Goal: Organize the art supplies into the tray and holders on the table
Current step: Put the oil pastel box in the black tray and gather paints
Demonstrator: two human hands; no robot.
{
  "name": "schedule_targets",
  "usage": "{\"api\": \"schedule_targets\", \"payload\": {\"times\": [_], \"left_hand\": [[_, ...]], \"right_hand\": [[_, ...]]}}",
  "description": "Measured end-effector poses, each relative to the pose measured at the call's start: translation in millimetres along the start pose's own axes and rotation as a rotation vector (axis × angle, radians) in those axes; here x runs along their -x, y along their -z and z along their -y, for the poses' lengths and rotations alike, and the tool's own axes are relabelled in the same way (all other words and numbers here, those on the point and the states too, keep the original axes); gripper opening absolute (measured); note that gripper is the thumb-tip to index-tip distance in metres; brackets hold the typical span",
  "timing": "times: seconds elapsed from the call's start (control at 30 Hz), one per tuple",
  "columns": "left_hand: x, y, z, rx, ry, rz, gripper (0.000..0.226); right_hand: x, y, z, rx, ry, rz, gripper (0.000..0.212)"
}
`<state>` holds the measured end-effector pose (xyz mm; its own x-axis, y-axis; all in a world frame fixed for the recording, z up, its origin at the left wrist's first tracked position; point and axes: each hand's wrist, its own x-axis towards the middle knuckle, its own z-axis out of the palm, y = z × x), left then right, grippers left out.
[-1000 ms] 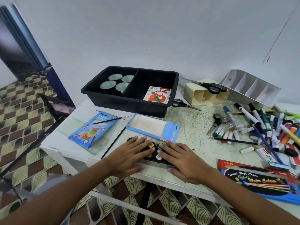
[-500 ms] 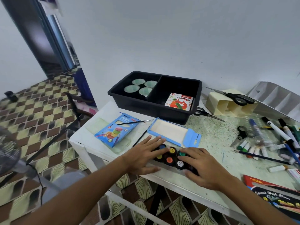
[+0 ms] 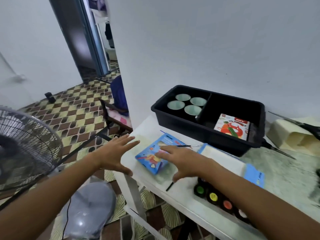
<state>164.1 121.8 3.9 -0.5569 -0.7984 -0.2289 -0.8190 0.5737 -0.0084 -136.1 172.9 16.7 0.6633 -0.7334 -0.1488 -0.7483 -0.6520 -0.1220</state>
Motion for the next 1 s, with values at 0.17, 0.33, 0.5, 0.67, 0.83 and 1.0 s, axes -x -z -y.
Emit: {"api": "schedule_targets", "payload": {"times": [0.17,0.33,0.5,0.67,0.83,1.0], "left_hand": [[-42,-2,27,-0.141,-0.051,0.1,0.133],[-79,-8,36,-0.134,-0.116,0.14,0.128],[-89,-18,46,-0.059,-0.17,0.11,0.122],[-79,-21,52,-0.018,-0.183,0.053,0.117],[-63,-28,55,0.009,-0.145,0.004,0.121],[-49,-29,54,0.023,-0.128,-0.015,0.119]], "right_hand": [[-68,16,-17,0.188,0.027,0.219,0.115],[-97,20,-39,0.147,0.01,0.339,0.123],[-99,12,-53,-0.001,-0.043,0.28,0.12],[-88,0,-61,-0.192,-0.208,0.123,0.112],[-83,-19,-56,-0.14,-0.327,-0.019,0.103],[-88,-33,-49,-0.052,-0.524,-0.074,0.098]]}}
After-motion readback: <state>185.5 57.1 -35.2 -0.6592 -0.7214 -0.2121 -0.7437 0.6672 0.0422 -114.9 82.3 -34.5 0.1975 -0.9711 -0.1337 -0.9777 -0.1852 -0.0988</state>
